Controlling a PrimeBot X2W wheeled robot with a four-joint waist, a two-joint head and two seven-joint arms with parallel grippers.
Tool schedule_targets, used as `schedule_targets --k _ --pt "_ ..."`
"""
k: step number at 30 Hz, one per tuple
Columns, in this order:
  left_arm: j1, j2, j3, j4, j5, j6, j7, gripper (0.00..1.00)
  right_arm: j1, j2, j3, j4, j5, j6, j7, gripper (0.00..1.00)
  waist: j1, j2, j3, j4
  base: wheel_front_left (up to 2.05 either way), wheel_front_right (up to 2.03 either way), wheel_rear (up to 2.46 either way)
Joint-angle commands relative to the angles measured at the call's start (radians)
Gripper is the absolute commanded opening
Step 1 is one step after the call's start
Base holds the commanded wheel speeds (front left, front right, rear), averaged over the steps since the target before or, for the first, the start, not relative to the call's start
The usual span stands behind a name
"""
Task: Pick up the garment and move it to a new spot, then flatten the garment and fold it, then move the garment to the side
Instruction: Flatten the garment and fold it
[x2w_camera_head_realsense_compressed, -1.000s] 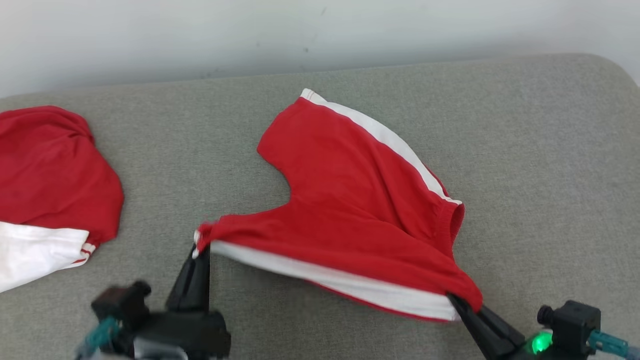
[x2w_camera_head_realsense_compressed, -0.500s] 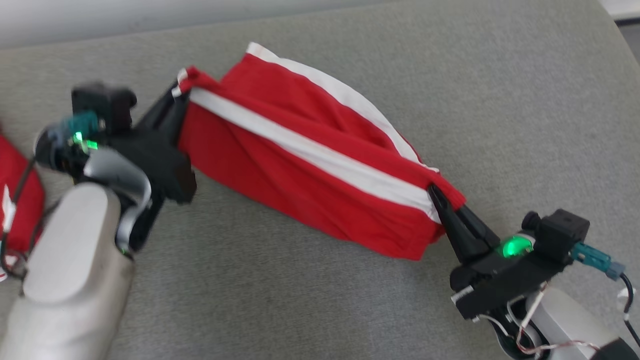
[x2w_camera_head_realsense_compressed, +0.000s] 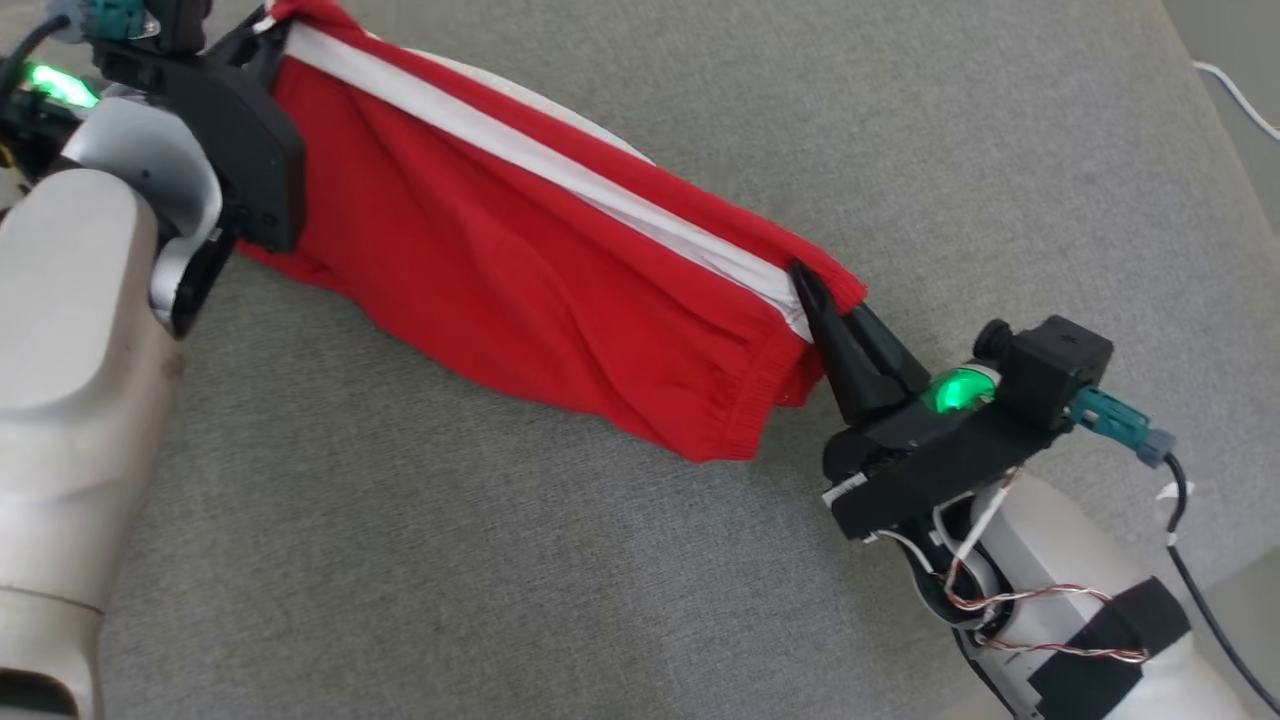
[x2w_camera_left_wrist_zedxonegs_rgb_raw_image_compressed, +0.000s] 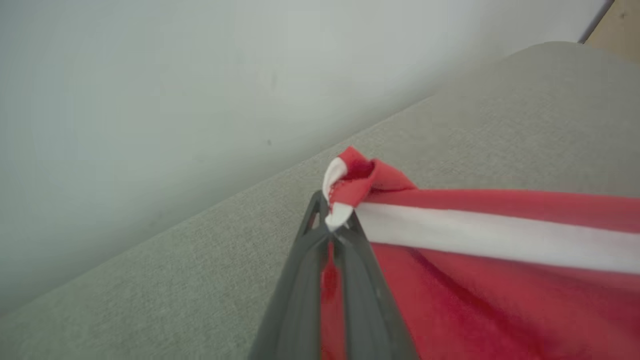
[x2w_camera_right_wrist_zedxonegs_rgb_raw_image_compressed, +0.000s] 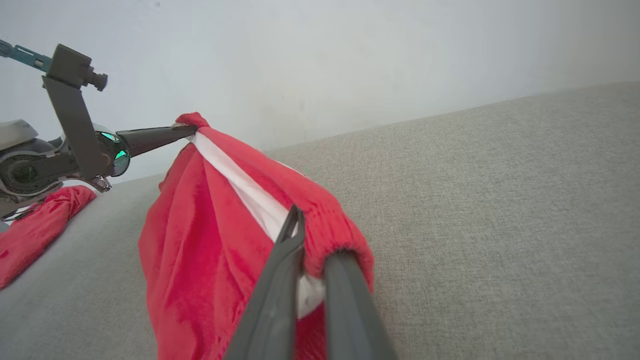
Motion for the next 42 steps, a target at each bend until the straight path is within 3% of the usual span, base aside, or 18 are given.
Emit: schedule_targets --k 1,2,3,4,11,20,28,35,42 --pt "-0.020 0.018 -0.010 0.032 0.010 0.003 0.003 0.00 -0.011 0.015 0.003 0.011 -0.013 -0.003 -0.005 0.28 -0.0002 -0.0002 0.036 -0.036 0.00 0.00 0.00" --pt "-0.034 0.018 -0.020 0.052 0.018 0.003 -0.004 0.28 -0.022 0.023 0.001 0.013 -0.016 -0.003 -0.005 0.42 -0.0002 -0.0002 0.037 -0.038 0.00 0.00 0.00" --pt "-0.045 0.016 -0.027 0.071 0.020 0.003 -0.017 0.94 -0.027 0.029 0.001 0.013 -0.020 -0.003 -0.005 0.79 -0.0002 -0.0002 0.036 -0.038 0.00 0.00 0.00" --pt "-0.050 0.011 -0.031 0.088 0.017 0.003 -0.028 1.00 -0.024 0.032 -0.002 0.013 -0.022 -0.003 -0.005 1.00 -0.0002 -0.0002 0.032 -0.036 0.00 0.00 0.00" --pt "-0.061 -0.008 -0.055 0.159 -0.024 0.002 -0.134 1.00 0.053 0.015 -0.079 -0.050 -0.074 -0.003 -0.005 1.00 -0.0002 -0.0002 -0.026 -0.006 0.00 0.00 0.00" --pt "-0.016 0.031 -0.114 0.185 -0.102 0.002 -0.189 1.00 0.235 0.032 -0.244 -0.210 -0.182 -0.003 -0.005 1.00 -0.0002 -0.0002 -0.102 0.010 0.00 0.00 0.00" --pt "0.023 0.084 -0.213 0.161 -0.174 0.002 -0.119 1.00 0.345 0.077 -0.290 -0.284 -0.252 -0.003 -0.005 1.00 -0.0002 -0.0002 -0.100 -0.010 0.00 0.00 0.00" --pt "0.048 0.129 -0.299 0.145 -0.251 0.002 0.013 1.00 0.339 0.095 -0.288 -0.288 -0.263 -0.003 -0.005 1.00 -0.0002 -0.0002 -0.087 -0.026 0.00 0.00 0.00" --pt "0.073 0.138 -0.335 0.130 -0.332 0.002 0.096 1.00 0.330 0.100 -0.288 -0.279 -0.256 -0.003 -0.005 1.00 -0.0002 -0.0002 -0.081 -0.031 0.00 0.00 0.00"
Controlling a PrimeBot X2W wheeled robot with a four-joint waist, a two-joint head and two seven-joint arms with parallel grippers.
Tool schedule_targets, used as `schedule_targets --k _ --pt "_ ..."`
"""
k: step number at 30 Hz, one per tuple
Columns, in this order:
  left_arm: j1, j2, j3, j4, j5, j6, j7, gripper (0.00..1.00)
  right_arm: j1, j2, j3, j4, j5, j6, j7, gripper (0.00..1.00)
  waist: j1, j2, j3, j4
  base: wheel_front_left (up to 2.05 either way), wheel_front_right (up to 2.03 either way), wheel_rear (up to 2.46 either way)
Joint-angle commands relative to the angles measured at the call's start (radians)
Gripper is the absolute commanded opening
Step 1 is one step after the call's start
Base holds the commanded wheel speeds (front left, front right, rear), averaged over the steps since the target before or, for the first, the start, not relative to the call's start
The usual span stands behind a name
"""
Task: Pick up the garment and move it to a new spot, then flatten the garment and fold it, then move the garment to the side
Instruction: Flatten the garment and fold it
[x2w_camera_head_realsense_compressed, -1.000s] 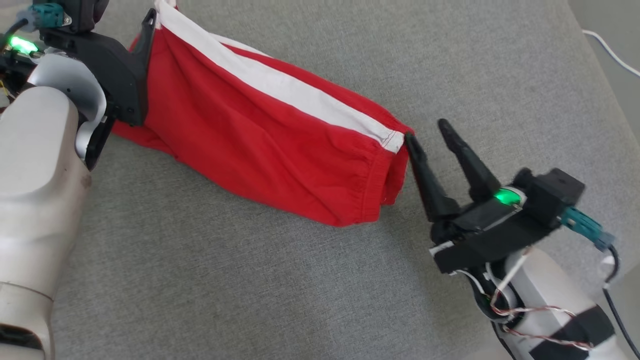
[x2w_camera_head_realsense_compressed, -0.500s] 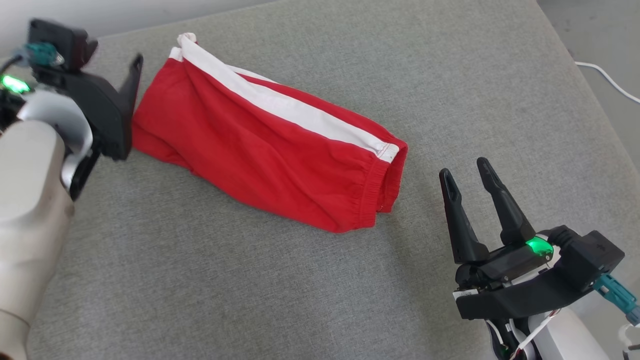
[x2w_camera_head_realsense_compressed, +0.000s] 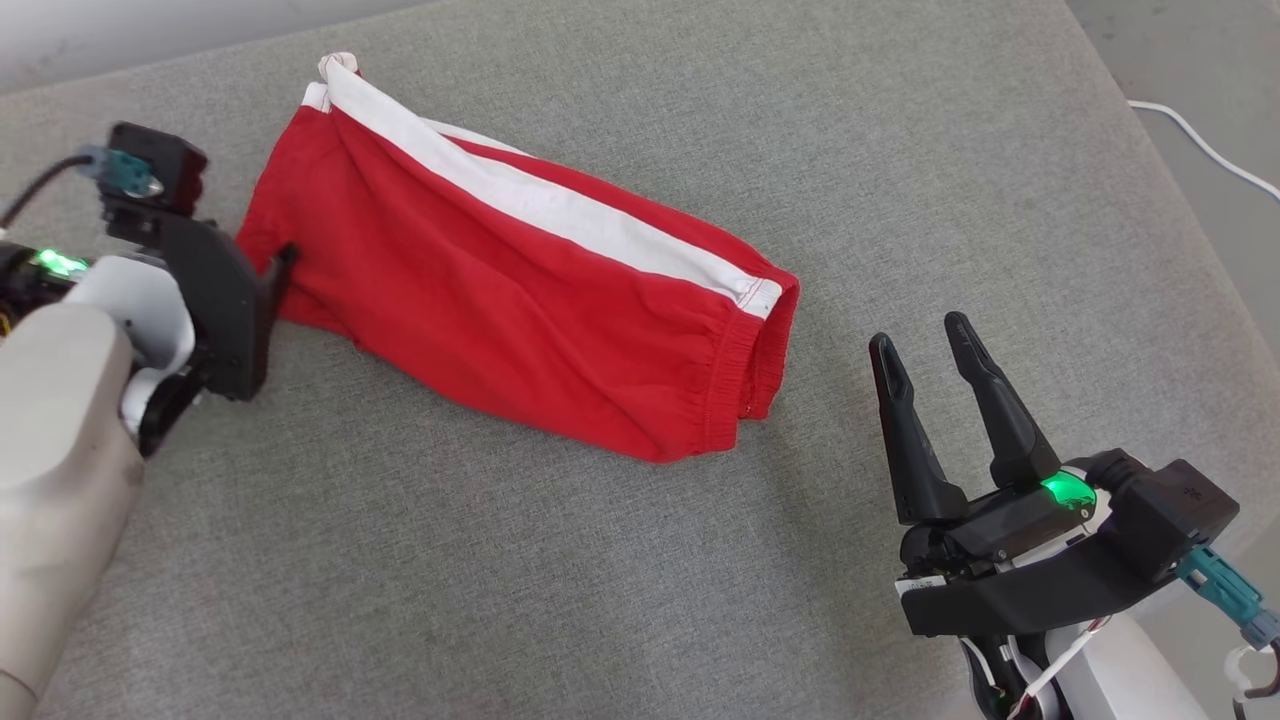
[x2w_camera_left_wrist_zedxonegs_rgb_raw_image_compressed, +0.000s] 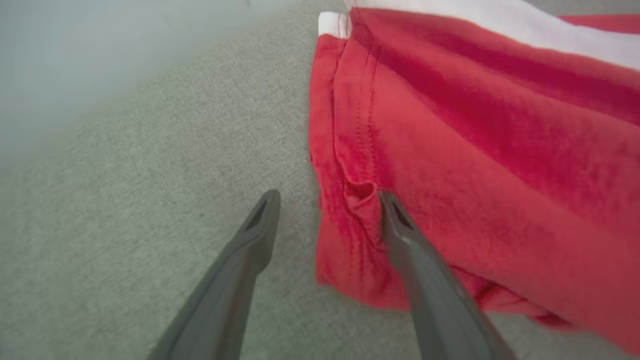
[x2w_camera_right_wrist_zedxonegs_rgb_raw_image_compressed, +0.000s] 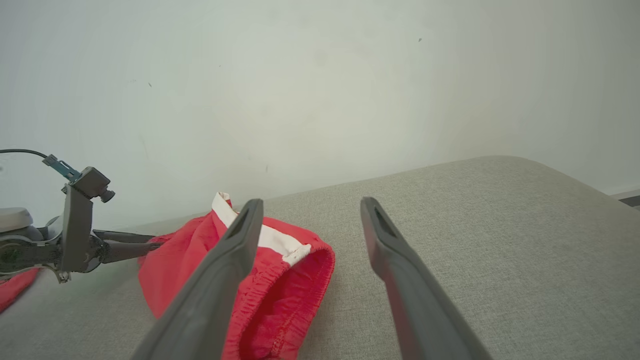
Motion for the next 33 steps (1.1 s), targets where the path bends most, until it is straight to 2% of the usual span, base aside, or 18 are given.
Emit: schedule_targets --k 1,2,4,9,20,25,33 --pt "0.022 0.003 -0.014 -0.007 -0.008 0.002 0.011 1.00 -0.003 0.004 -0.001 0.002 0.001 -0.003 -0.004 1.00 0.0000 0.0000 0.001 0.001 0.00 0.00 0.00" --pt "0.023 0.007 -0.024 -0.014 -0.019 0.002 0.024 0.89 -0.003 0.004 0.000 0.002 0.002 -0.003 -0.004 1.00 0.0000 0.0000 0.002 0.001 0.00 0.00 0.00" --pt "0.018 0.010 -0.033 -0.033 -0.033 0.002 0.029 0.00 -0.004 0.004 -0.001 0.004 0.003 -0.003 -0.004 1.00 0.0000 0.0000 0.002 0.004 0.00 0.00 0.00" --pt "0.017 0.022 -0.051 -0.065 -0.058 0.002 0.015 0.00 -0.004 0.001 0.002 0.008 0.005 -0.003 -0.005 1.00 0.0000 0.0000 -0.012 0.019 0.00 0.00 0.00" --pt "0.099 -0.001 -0.018 -0.136 -0.145 0.004 -0.092 0.00 0.036 -0.008 -0.038 0.021 0.006 -0.003 -0.005 1.00 0.0000 0.0000 -0.106 0.103 0.00 0.00 0.00" --pt "0.221 0.001 0.011 -0.204 -0.193 0.035 -0.148 0.00 0.084 0.005 -0.094 0.025 0.004 -0.003 -0.005 1.00 0.0000 0.0000 -0.146 0.155 0.00 0.00 0.00" --pt "0.405 0.012 0.033 -0.341 -0.243 0.105 -0.213 0.00 0.123 0.013 -0.136 0.029 -0.013 -0.003 -0.005 1.00 0.0000 0.0000 -0.166 0.196 0.00 0.00 0.00"
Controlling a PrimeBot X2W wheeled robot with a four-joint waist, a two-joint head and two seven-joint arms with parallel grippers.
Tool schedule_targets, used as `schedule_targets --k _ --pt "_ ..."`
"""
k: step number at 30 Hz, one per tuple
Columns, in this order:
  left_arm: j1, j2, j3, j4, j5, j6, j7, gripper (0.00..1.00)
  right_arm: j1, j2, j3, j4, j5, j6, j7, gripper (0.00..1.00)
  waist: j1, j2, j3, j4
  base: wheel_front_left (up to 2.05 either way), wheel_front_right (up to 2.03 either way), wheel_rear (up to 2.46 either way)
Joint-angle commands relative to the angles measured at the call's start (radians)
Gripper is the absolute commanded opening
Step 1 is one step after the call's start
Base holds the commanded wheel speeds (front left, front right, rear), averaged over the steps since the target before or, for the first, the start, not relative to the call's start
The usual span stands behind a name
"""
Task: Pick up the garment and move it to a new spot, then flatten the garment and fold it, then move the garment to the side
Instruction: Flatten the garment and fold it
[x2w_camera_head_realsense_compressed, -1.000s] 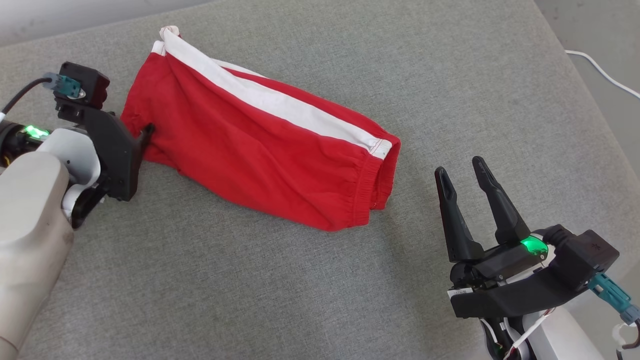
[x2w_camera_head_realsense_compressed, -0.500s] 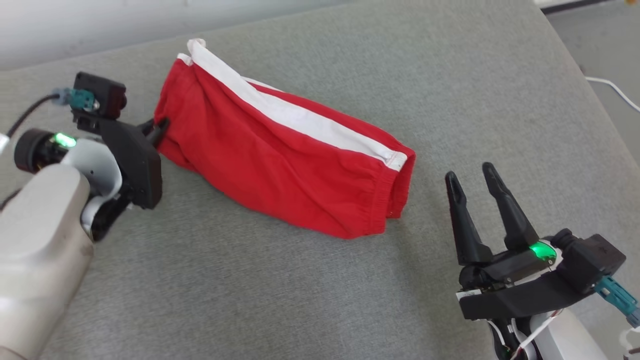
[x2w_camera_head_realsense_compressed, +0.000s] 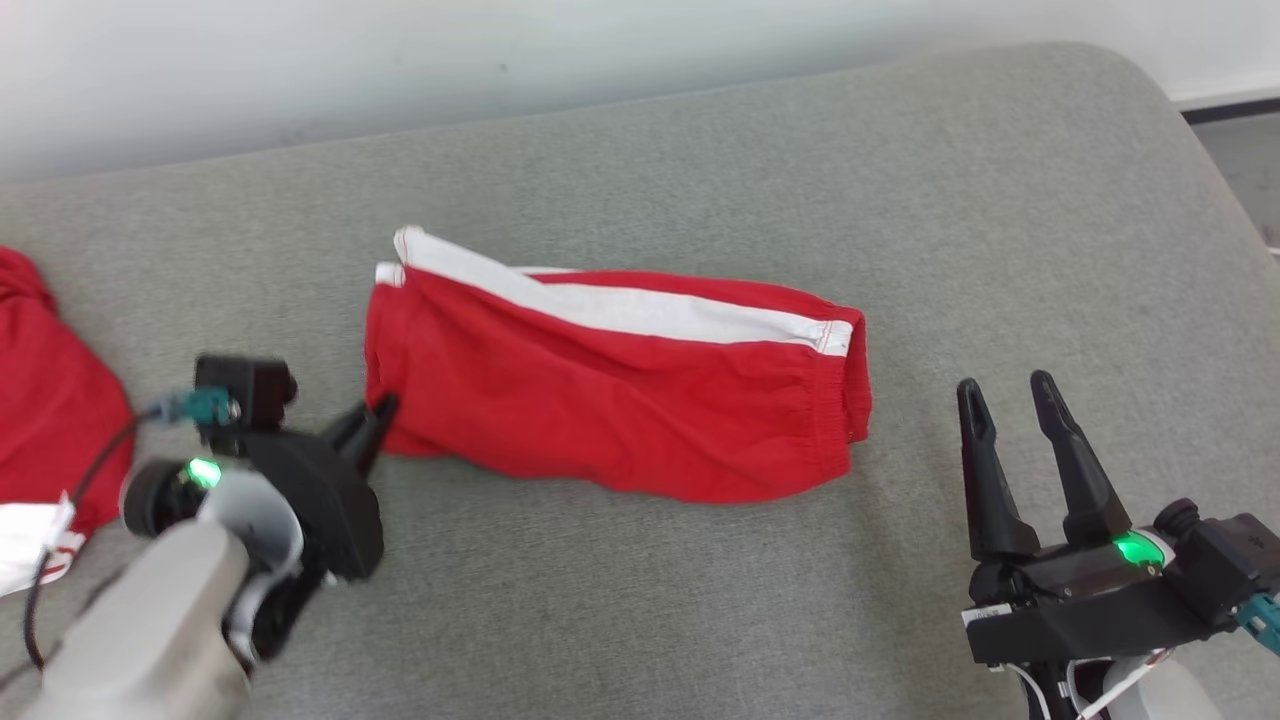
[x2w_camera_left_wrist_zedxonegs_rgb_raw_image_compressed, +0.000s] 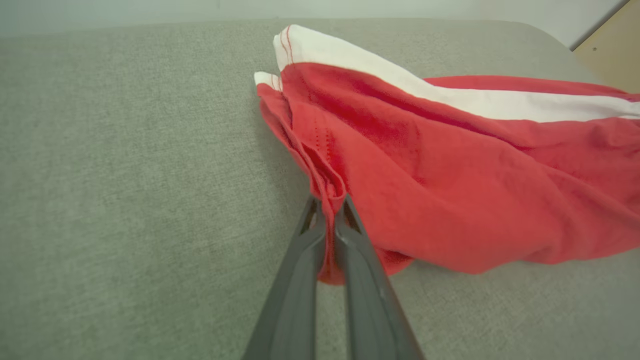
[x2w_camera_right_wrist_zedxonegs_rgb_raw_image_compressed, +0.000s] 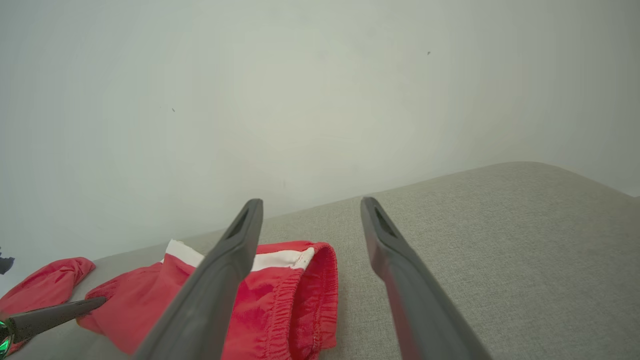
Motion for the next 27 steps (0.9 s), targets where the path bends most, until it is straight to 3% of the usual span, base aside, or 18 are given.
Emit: schedule_targets --k 1,12,13,14,15,27 --pt "0.058 0.005 0.010 -0.032 -0.016 0.019 -0.019 0.00 0.018 0.005 -0.012 0.002 -0.012 -0.003 -0.005 1.00 0.0001 0.0001 -0.016 0.024 0.00 0.00 0.00" --pt "0.194 -0.002 0.015 -0.108 -0.040 0.078 -0.075 0.00 0.020 -0.006 -0.026 0.012 -0.009 -0.003 0.000 1.00 0.0001 0.0001 -0.022 0.046 0.00 0.00 0.00" --pt "0.197 -0.005 0.016 -0.111 -0.036 0.081 -0.086 0.35 0.018 -0.007 -0.025 0.013 -0.009 -0.003 0.002 1.00 0.0001 0.0001 -0.024 0.048 0.00 0.00 0.00" --pt "0.198 -0.008 0.017 -0.113 -0.029 0.088 -0.098 0.51 0.016 -0.008 -0.025 0.014 -0.009 -0.003 0.004 1.00 0.0001 0.0001 -0.026 0.049 0.00 0.00 0.00" --pt "0.199 -0.011 0.019 -0.115 -0.023 0.090 -0.113 1.00 0.015 -0.009 -0.024 0.015 -0.009 -0.003 0.004 1.00 0.0001 0.0001 -0.030 0.050 0.00 0.00 0.00" --pt "0.230 -0.031 0.099 -0.150 0.046 0.159 -0.292 1.00 0.028 -0.006 -0.037 0.023 -0.034 -0.003 0.009 1.00 0.0001 0.0001 -0.089 0.091 0.00 0.00 0.00"
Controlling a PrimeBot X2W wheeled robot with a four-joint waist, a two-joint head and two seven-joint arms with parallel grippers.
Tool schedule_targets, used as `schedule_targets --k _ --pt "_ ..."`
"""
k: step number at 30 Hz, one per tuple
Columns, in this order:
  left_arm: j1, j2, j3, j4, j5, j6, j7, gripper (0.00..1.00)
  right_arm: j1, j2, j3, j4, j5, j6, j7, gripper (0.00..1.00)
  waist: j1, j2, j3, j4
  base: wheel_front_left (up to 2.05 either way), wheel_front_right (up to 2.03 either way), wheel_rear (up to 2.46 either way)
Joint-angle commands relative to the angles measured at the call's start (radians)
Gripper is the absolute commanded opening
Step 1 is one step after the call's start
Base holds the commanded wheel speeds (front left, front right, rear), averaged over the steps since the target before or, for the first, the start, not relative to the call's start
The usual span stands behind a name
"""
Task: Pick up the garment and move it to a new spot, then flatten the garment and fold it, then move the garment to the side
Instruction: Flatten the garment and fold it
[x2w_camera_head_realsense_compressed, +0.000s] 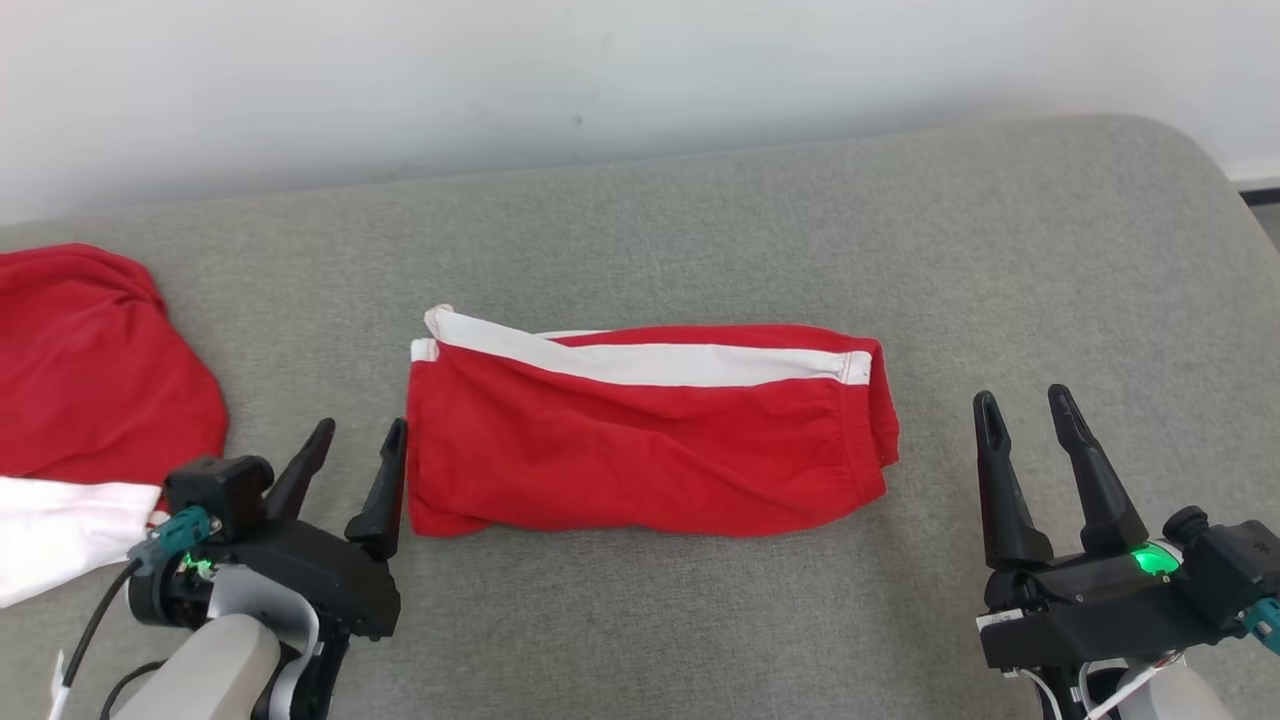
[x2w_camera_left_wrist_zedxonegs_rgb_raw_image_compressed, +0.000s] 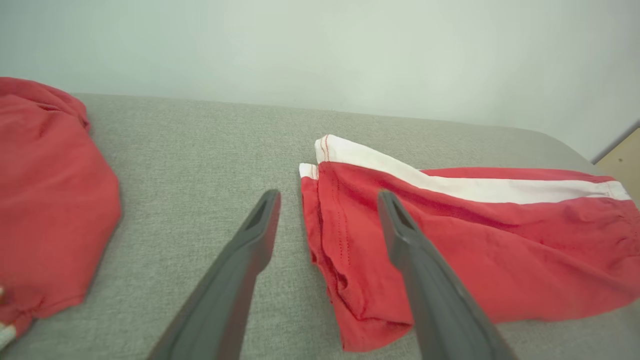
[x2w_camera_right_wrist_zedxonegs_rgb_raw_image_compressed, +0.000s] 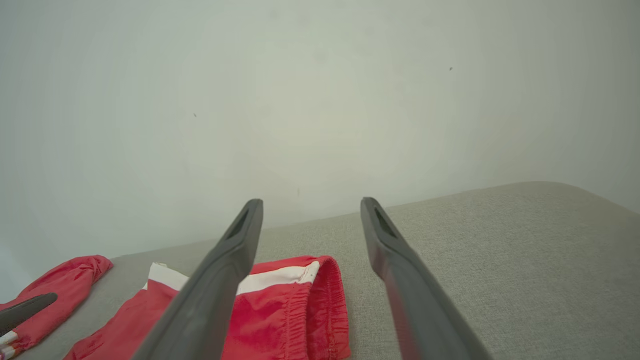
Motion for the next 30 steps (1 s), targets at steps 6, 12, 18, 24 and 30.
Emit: schedule_targets --k 6,12,18,24,30 --pt "0.070 -0.036 0.143 -0.077 0.120 0.030 -0.016 1.00 0.019 0.004 -0.011 0.001 -0.007 -0.003 0.010 1.00 0.0000 0.0000 -0.045 0.040 0.00 0.00 0.00" --pt "0.179 -0.096 0.309 -0.189 0.277 0.021 -0.015 1.00 0.040 0.008 -0.021 0.000 -0.014 -0.003 0.016 1.00 0.0000 0.0000 -0.076 0.060 0.00 0.00 0.00" --pt "0.278 -0.151 0.446 -0.251 0.394 -0.013 -0.015 1.00 0.059 0.015 -0.026 0.001 -0.016 -0.003 0.021 1.00 0.0000 0.0000 -0.096 0.071 0.00 0.00 0.00" --pt "0.357 -0.189 0.504 -0.290 0.478 -0.031 -0.015 1.00 0.084 0.011 -0.021 0.000 -0.053 -0.003 0.023 1.00 0.0000 0.0000 -0.125 0.071 0.00 0.00 0.00" --pt "0.453 -0.217 0.562 -0.352 0.548 -0.025 -0.015 1.00 0.121 0.023 -0.029 -0.013 -0.096 -0.003 0.034 1.00 0.0000 0.0000 -0.157 0.071 0.00 0.00 0.00"
